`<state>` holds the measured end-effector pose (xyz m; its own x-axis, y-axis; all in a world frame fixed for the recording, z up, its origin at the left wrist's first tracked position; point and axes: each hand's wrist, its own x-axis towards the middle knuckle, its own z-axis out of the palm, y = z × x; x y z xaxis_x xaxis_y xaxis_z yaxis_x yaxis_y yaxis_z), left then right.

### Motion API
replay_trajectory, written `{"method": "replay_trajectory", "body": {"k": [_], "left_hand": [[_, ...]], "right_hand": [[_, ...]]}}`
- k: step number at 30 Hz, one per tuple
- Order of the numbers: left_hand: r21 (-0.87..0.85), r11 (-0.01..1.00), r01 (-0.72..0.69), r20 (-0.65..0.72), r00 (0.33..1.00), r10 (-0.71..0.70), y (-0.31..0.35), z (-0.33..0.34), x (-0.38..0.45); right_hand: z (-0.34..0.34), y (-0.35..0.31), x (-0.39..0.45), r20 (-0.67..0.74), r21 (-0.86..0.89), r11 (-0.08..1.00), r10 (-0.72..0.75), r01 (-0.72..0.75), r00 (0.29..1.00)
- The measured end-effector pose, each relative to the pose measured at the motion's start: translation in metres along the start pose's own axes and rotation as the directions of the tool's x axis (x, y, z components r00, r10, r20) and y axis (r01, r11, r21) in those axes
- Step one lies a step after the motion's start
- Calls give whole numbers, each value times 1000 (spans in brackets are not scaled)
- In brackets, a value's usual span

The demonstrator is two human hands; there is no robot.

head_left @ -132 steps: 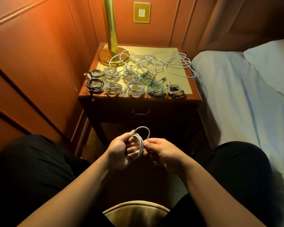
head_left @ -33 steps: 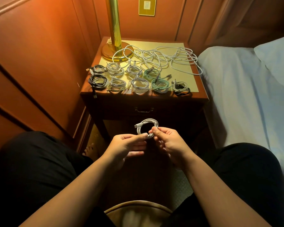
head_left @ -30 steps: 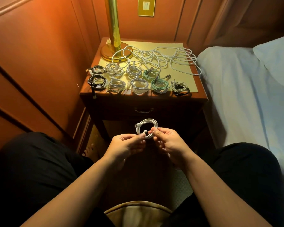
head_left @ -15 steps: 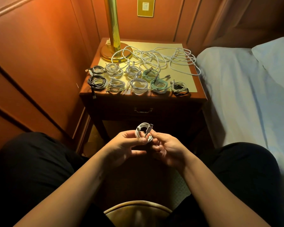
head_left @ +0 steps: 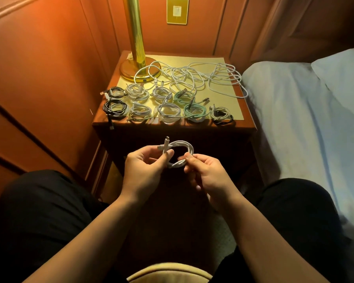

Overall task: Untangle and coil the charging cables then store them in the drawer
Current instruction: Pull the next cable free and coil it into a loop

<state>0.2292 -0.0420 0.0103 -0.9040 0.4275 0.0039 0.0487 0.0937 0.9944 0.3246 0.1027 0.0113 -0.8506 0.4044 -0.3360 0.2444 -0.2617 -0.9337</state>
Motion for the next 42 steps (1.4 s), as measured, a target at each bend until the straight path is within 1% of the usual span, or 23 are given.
{"method": "replay_trajectory", "body": {"k": [1,3,5,6,7,9,10,12,15,18,20,22,25,27,31,33,35,37,38,39,40,41,42], "left_hand": [[42,998,-50,10,999,49,6,1,7],[99,989,-105,52,994,100,17,2,24],[158,978,-134,102,988,119,24,4,45],[159,980,-122,123,987,103,26,6,57],[132,987,-97,137,987,78,30,9,68],[15,1000,-25,163,986,22,38,16,91],[-38,999,-17,174,984,24,44,19,103],[-63,994,-90,165,981,99,53,25,129],[58,970,-237,175,959,223,62,34,173],[170,945,-280,193,950,247,64,44,217],[274,916,-294,214,947,240,64,50,243],[391,877,-279,240,951,195,61,52,265],[517,817,-253,251,958,138,55,55,288],[594,759,-268,264,956,132,49,55,296],[726,643,-244,290,956,36,36,54,306],[760,602,-245,311,950,-5,34,54,309],[765,599,-238,344,937,-66,38,51,312],[736,646,-203,364,923,-125,44,45,315],[716,673,-189,356,927,-119,47,41,318],[698,693,-178,320,944,-80,49,37,323],[696,697,-171,250,968,-13,49,33,329],[720,676,-157,156,986,62,49,27,336],[768,628,-124,57,990,126,48,21,344]], "right_hand": [[-2,-7,4,-17,-25,999,-24,23,1000],[-7,-21,16,-60,-69,996,-63,59,996],[-13,-36,32,-96,-87,993,-84,75,992],[-15,-42,41,-109,-86,993,-92,82,990],[-18,-48,49,-118,-82,992,-105,96,987],[-25,-61,67,-127,-86,987,-149,138,981],[-29,-67,77,-135,-104,981,-176,162,975],[-38,-78,99,-163,-162,964,-235,209,958],[-50,-93,137,-222,-255,924,-342,285,913],[-59,-104,173,-260,-363,880,-410,305,874],[-67,-108,196,-260,-437,854,-420,282,869],[-74,-112,216,-231,-538,808,-417,242,879],[-80,-120,237,-120,-706,682,-379,190,918],[-81,-125,248,-97,-778,605,-385,172,918],[-87,-130,274,-159,-834,541,-415,103,896],[-92,-133,286,-200,-870,490,-445,50,873],[-101,-138,299,-233,-900,436,-478,-2,847],[-108,-144,313,-287,-900,430,-455,-75,843],[-111,-146,319,-310,-892,438,-411,-112,857],[-113,-147,323,-322,-880,453,-357,-139,877],[-113,-148,326,-325,-865,478,-305,-151,895],[-111,-149,328,-318,-848,508,-265,-149,910],[-108,-151,329,-310,-830,540,-236,-141,921]]}}
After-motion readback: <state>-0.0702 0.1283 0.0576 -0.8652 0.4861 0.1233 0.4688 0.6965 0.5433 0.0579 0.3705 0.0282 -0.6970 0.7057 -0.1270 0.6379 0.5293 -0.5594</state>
